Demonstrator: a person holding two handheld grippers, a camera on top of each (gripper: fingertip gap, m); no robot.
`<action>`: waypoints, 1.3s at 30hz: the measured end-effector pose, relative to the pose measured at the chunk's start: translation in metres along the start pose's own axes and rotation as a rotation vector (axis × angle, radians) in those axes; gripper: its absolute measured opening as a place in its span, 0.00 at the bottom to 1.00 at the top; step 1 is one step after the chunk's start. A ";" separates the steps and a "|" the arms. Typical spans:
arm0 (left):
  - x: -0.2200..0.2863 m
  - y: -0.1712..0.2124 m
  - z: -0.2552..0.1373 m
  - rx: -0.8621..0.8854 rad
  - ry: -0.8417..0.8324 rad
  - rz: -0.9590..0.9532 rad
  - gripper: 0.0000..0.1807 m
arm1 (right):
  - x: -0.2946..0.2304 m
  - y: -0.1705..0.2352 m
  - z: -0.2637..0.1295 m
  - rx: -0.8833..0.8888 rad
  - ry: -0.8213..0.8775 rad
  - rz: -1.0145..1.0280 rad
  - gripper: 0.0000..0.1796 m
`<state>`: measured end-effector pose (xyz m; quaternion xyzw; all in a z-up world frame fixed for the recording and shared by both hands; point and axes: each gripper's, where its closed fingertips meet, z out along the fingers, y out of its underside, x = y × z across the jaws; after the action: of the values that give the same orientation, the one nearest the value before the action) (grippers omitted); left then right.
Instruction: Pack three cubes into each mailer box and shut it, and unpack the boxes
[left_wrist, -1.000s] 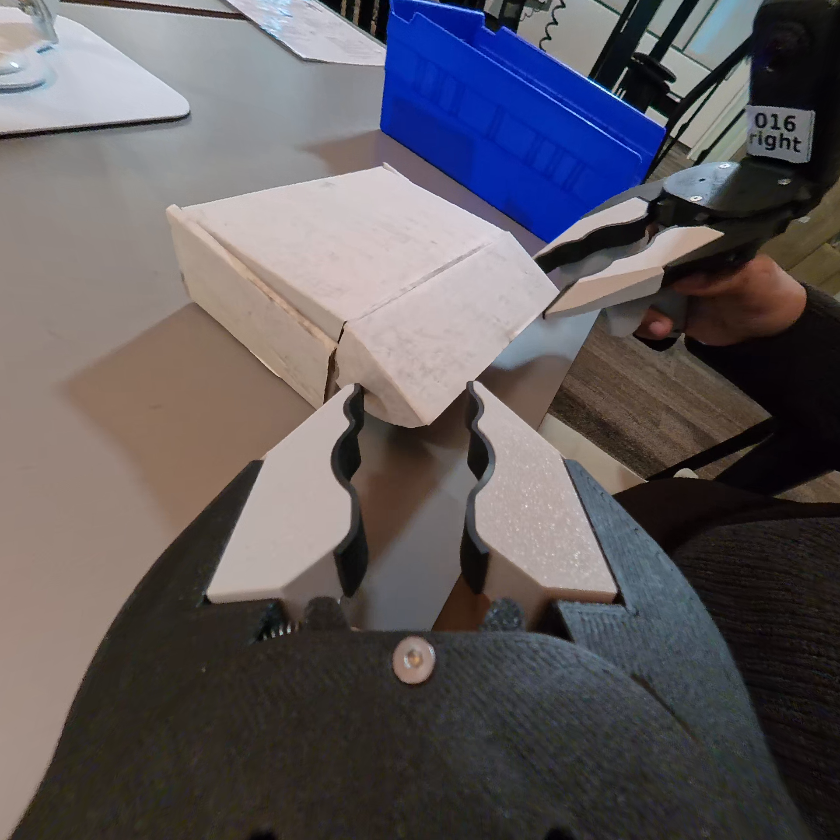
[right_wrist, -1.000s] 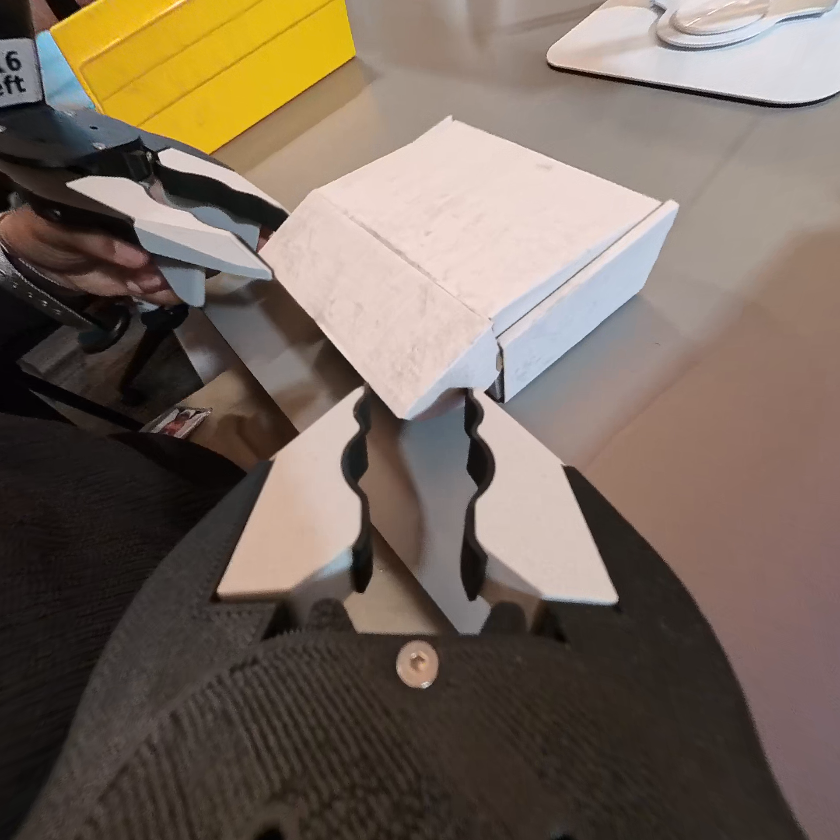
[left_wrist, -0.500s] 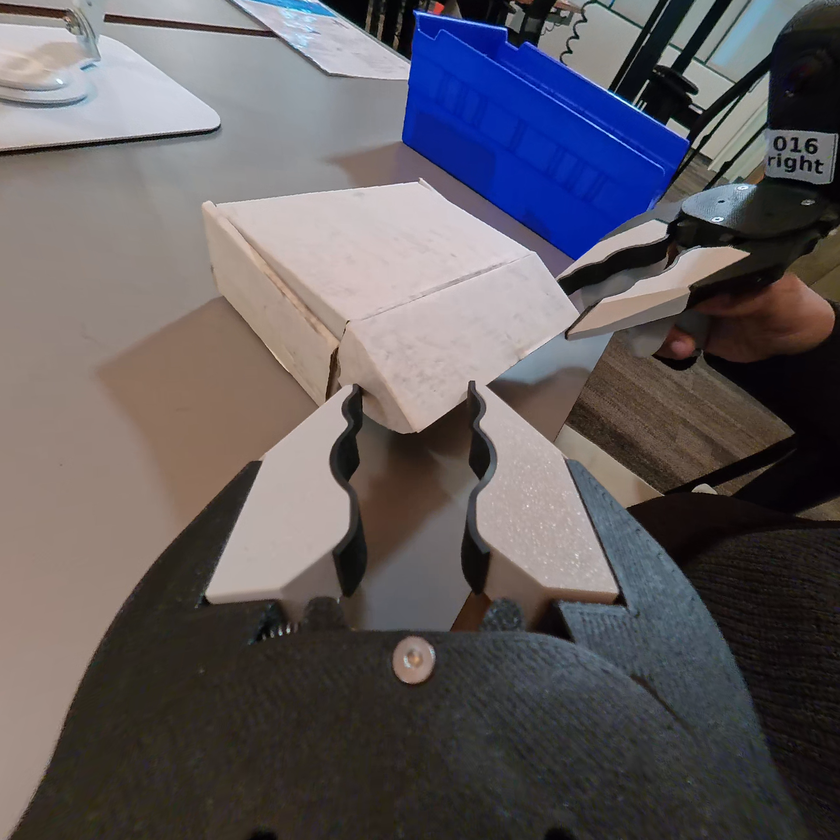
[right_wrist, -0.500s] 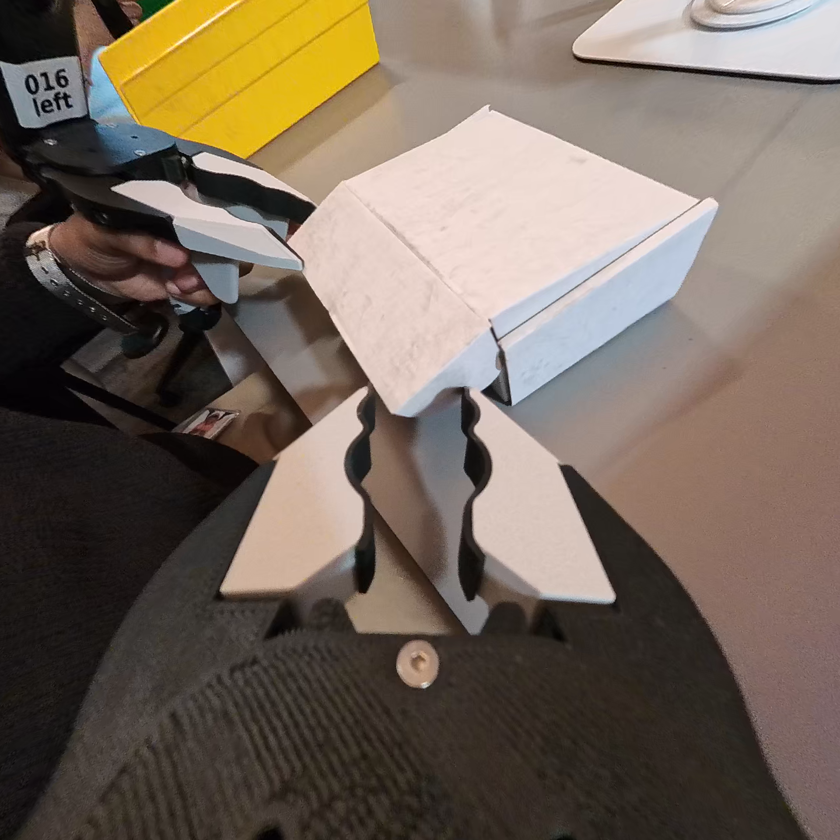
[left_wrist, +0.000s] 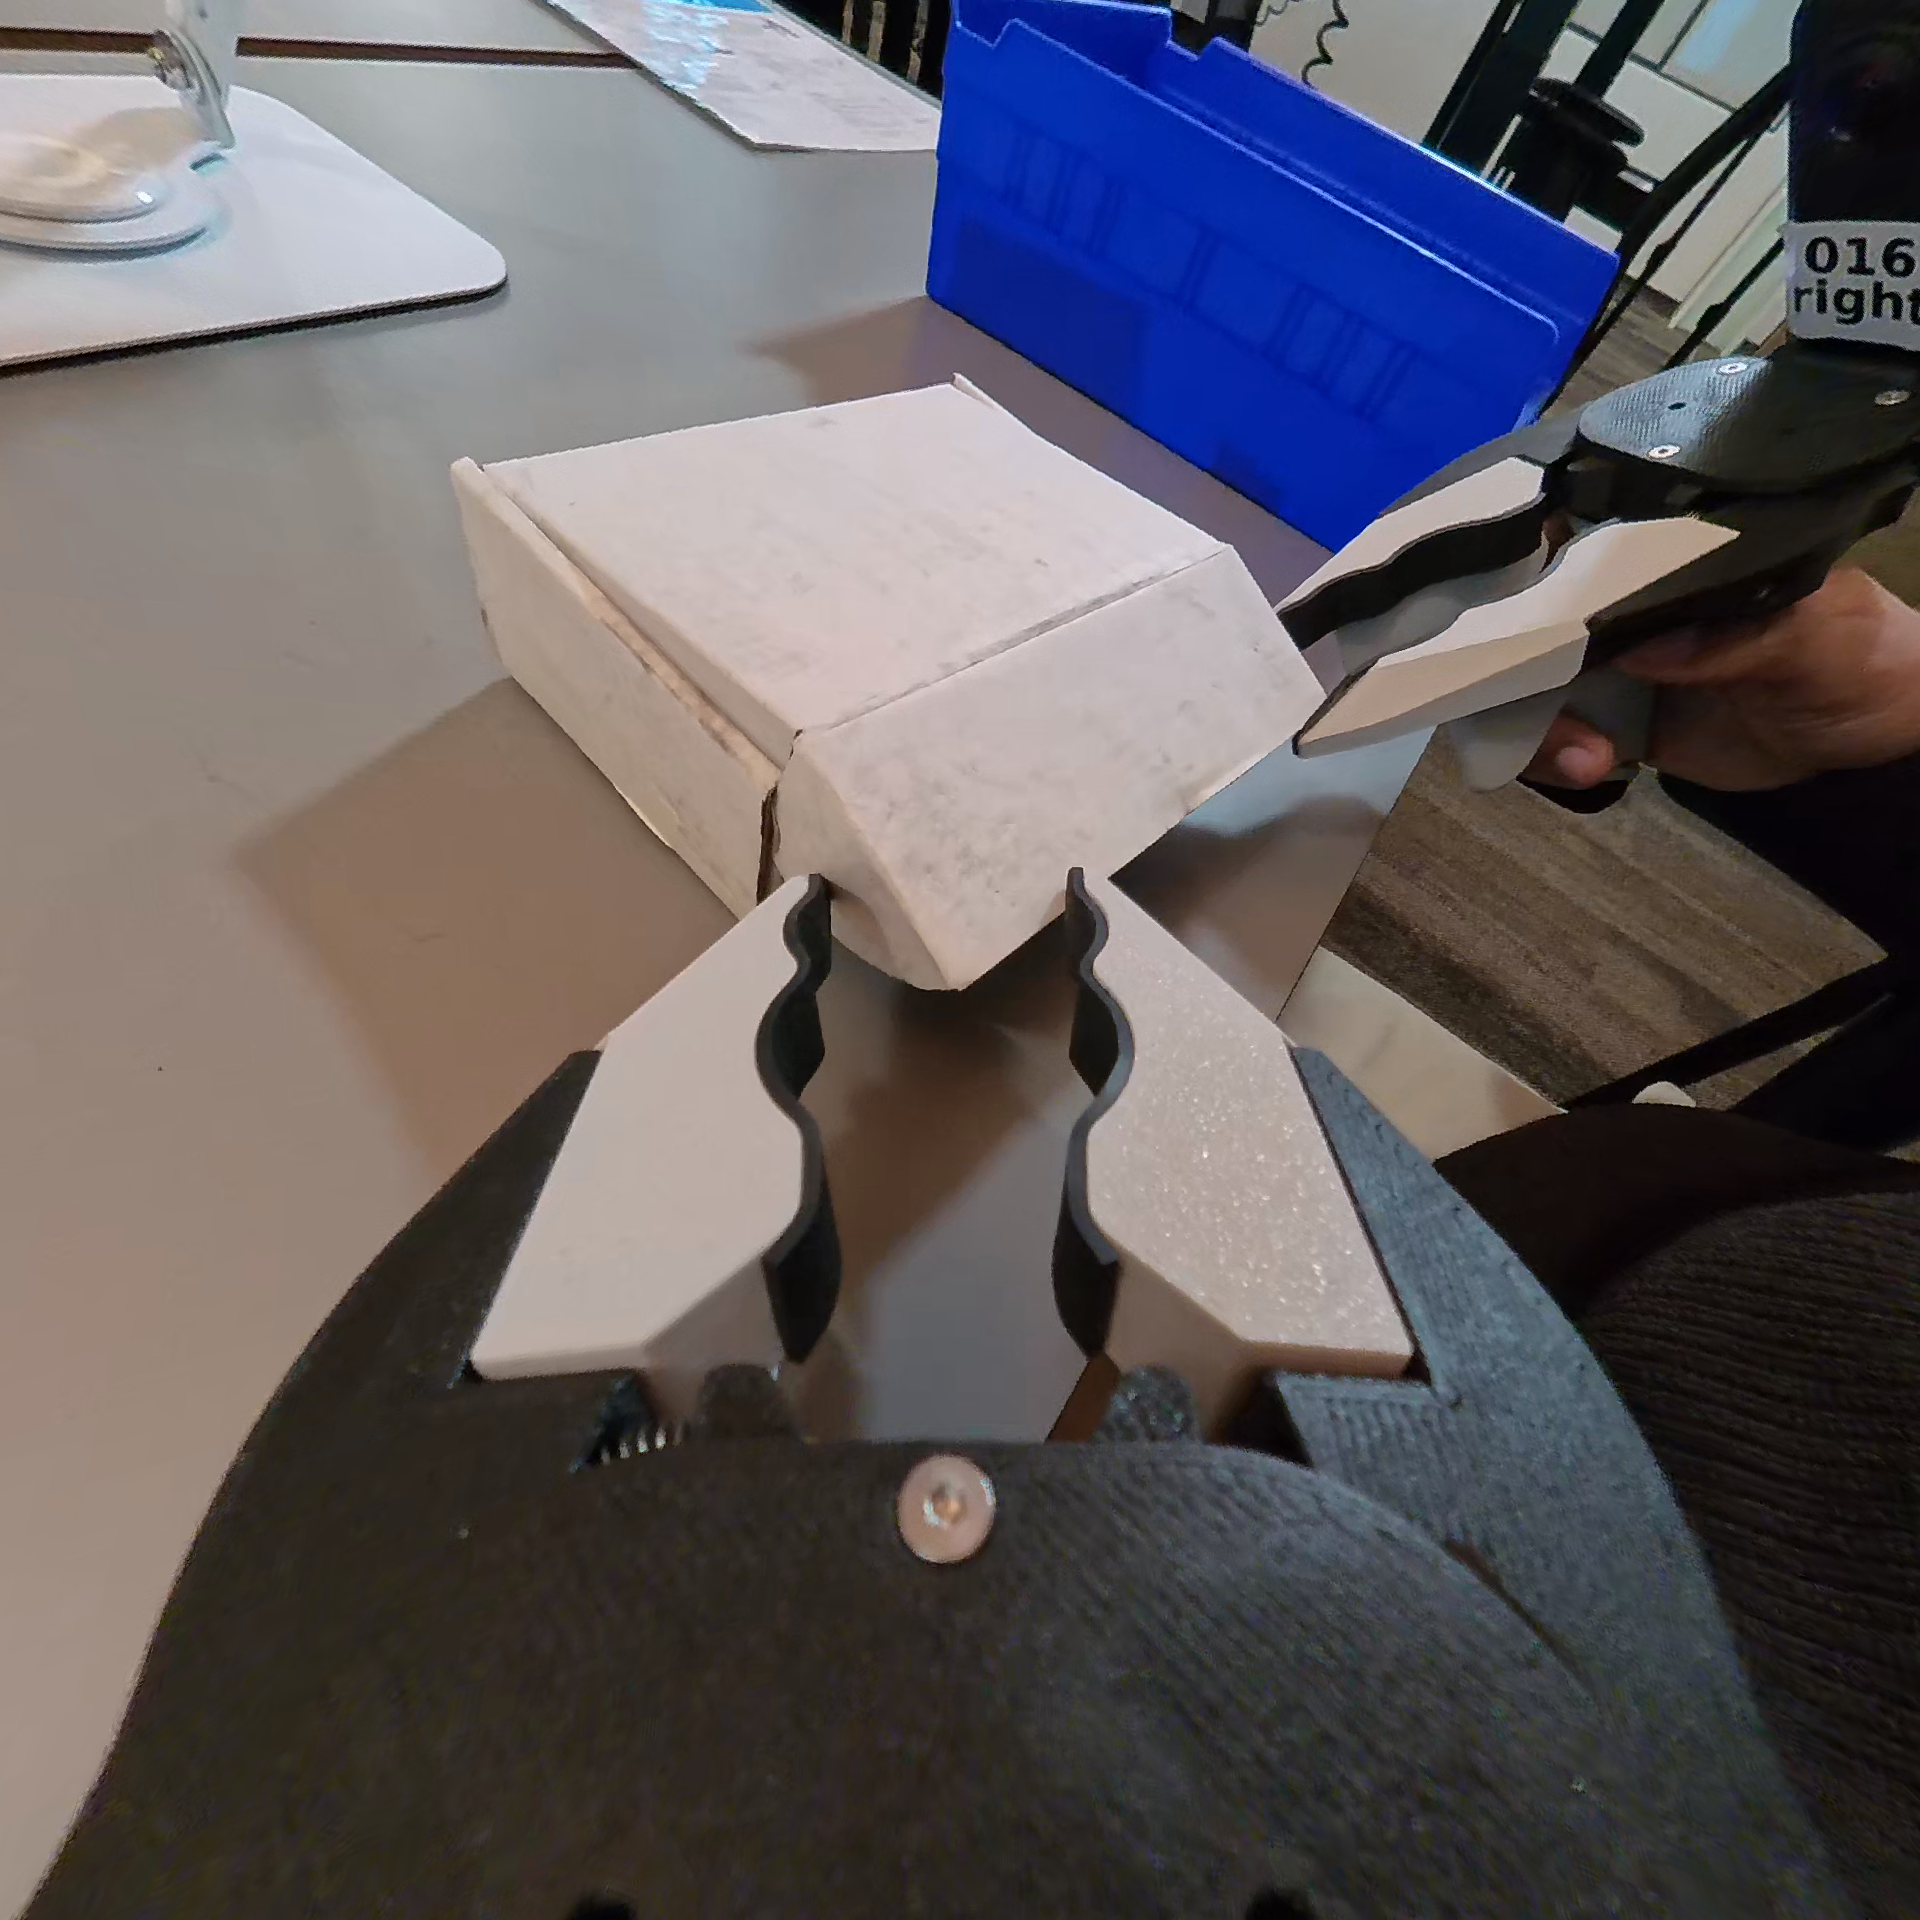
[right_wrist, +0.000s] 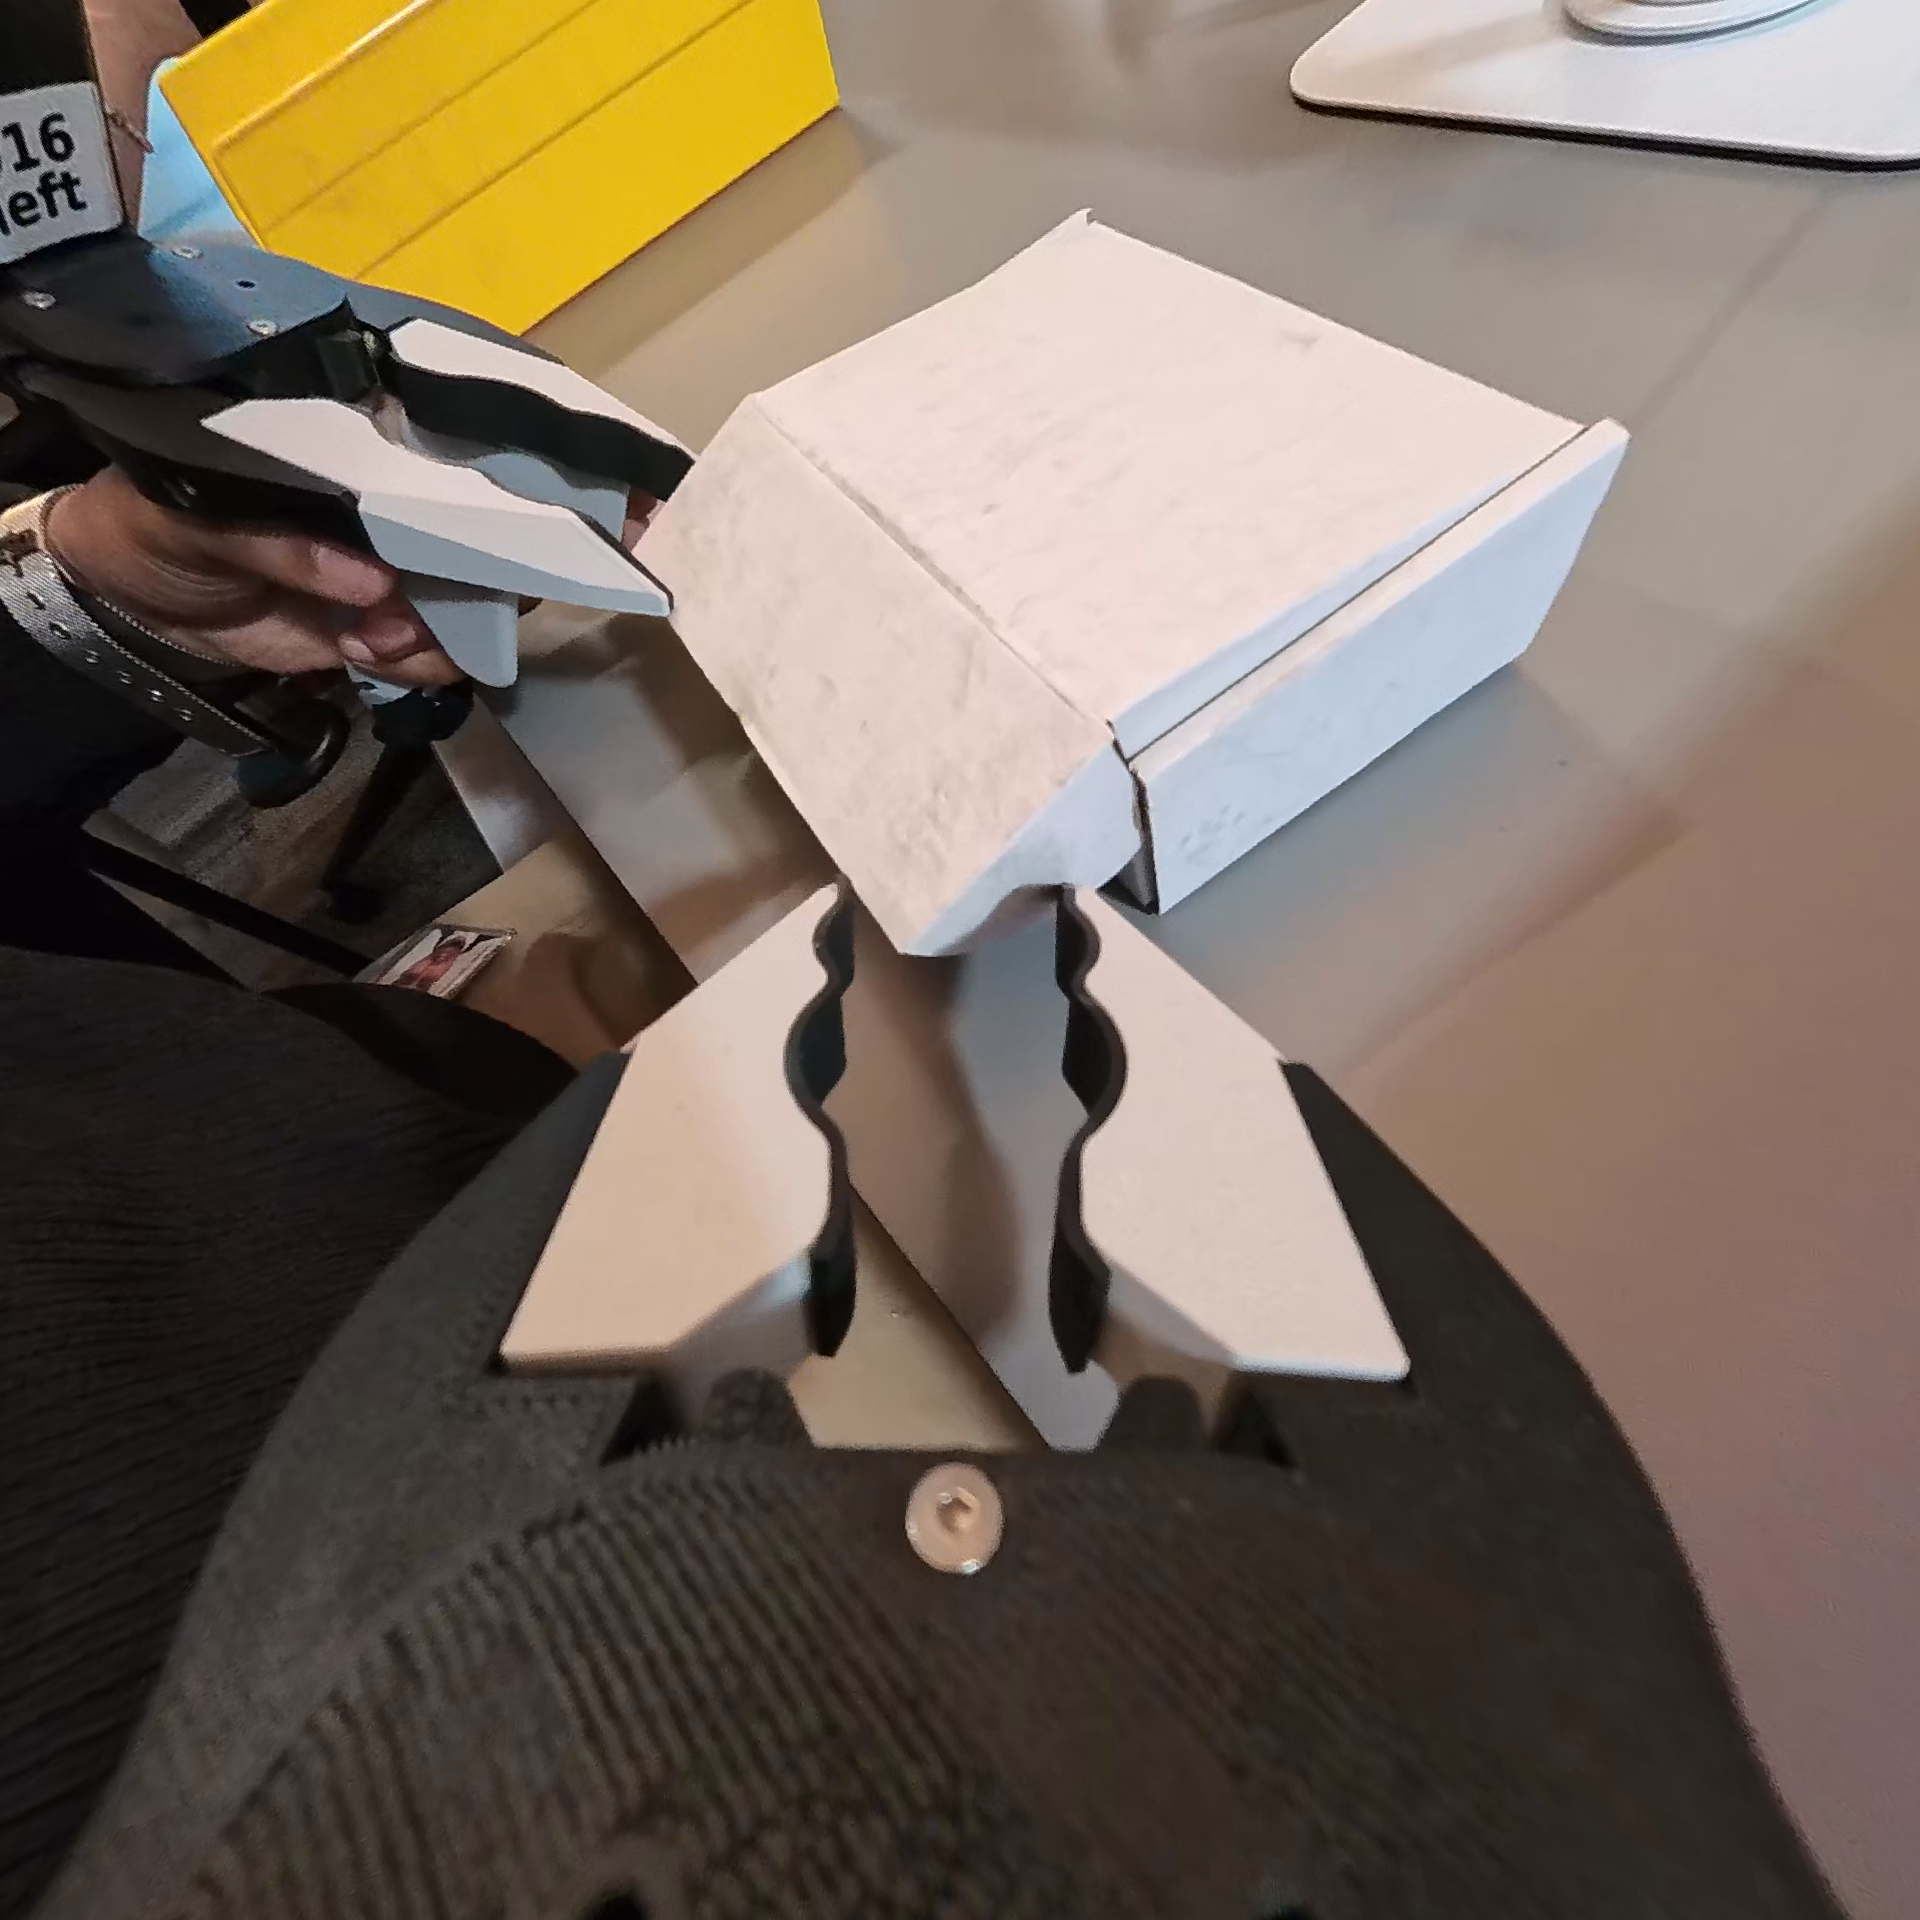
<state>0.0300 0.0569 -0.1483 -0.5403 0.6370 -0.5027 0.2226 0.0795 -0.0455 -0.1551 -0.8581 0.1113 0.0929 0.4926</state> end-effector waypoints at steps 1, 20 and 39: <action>0.000 0.000 0.000 0.001 0.000 -0.001 0.24 | 0.000 0.000 0.000 0.001 0.001 0.002 0.21; -0.001 0.006 0.000 -0.039 -0.011 0.019 0.23 | 0.010 -0.001 -0.003 0.003 0.045 -0.020 0.24; -0.009 0.006 0.001 -0.038 -0.050 0.013 0.14 | 0.016 -0.006 -0.001 0.039 0.025 0.050 0.09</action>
<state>0.0311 0.0637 -0.1567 -0.5528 0.6440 -0.4756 0.2314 0.0968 -0.0449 -0.1544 -0.8464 0.1408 0.0920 0.5053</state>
